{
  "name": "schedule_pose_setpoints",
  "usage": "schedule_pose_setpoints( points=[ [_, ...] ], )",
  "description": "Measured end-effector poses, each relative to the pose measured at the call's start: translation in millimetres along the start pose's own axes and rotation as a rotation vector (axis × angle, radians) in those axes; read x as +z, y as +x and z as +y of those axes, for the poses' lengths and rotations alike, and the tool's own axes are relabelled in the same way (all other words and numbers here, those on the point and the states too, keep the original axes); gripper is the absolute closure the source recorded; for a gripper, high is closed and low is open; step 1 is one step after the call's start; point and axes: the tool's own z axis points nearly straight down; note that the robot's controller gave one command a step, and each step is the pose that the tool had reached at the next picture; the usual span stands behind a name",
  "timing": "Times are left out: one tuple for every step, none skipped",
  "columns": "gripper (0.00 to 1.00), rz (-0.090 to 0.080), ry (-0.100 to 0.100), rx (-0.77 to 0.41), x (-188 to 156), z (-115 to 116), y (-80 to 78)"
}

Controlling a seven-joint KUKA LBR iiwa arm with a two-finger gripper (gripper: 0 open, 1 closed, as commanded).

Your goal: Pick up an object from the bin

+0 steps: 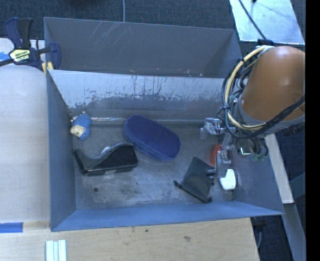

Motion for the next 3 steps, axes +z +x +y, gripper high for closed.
schedule_pose_setpoints(
  points=[
    [0.0,-0.002,0.0,0.015,45,26,5.1],
    [0.0,-0.004,0.001,-0.105,136,-17,30.3],
    [0.0,-0.012,0.0,-0.441,95,48,14.7]
  ],
)
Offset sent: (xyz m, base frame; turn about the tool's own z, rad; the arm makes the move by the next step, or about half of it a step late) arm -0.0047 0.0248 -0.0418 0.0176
